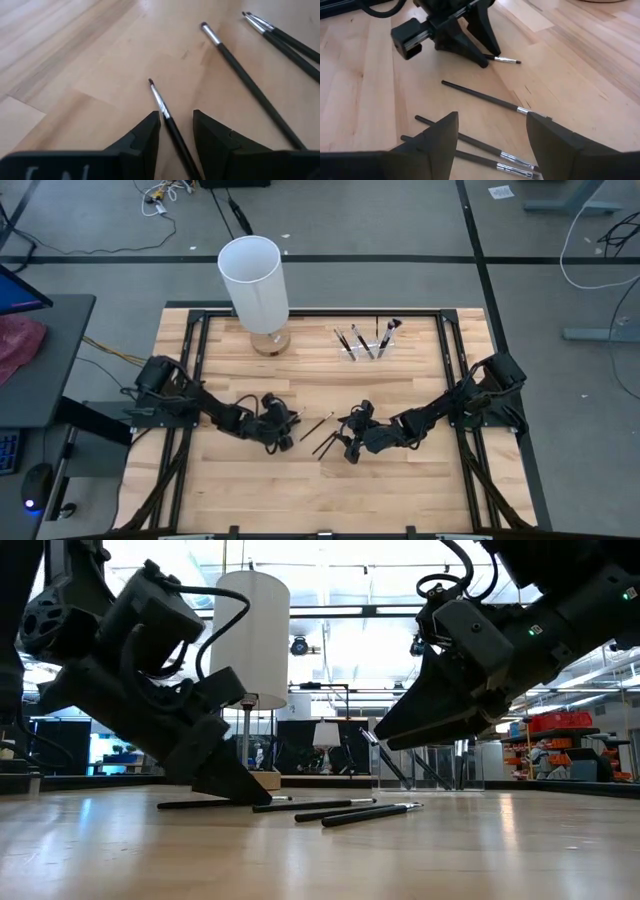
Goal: Sort items
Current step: Put the eyeshadow brush into the transparent organizer
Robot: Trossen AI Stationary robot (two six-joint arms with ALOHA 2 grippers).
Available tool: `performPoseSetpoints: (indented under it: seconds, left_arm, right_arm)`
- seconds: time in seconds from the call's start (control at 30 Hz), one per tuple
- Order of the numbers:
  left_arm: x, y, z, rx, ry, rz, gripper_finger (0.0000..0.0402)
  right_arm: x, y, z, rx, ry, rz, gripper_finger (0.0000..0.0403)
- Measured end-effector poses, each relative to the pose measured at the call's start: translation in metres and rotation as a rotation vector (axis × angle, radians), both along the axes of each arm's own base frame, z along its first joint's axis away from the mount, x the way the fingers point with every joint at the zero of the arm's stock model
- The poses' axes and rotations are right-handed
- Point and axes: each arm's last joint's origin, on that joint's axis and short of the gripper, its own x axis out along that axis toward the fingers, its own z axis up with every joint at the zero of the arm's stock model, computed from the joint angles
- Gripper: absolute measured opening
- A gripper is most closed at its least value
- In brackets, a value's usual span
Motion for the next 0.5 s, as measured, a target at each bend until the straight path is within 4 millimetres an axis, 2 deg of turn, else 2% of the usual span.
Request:
performPoseSetpoints:
  seconds: [0.27, 0.5]
  left_arm:
    - [0.003, 0.013, 0.000, -0.016, 0.019, 0.008, 0.0113]
    - [0.004, 0.017, 0.000, -0.028, 0.029, 0.007, 0.0039]
  right_arm:
    - [0.000, 0.000, 0.000, -0.002, -0.001, 0.002, 0.0235]
    - [0.000, 0.001, 0.000, -0.009, -0.003, 0.010, 0.0235]
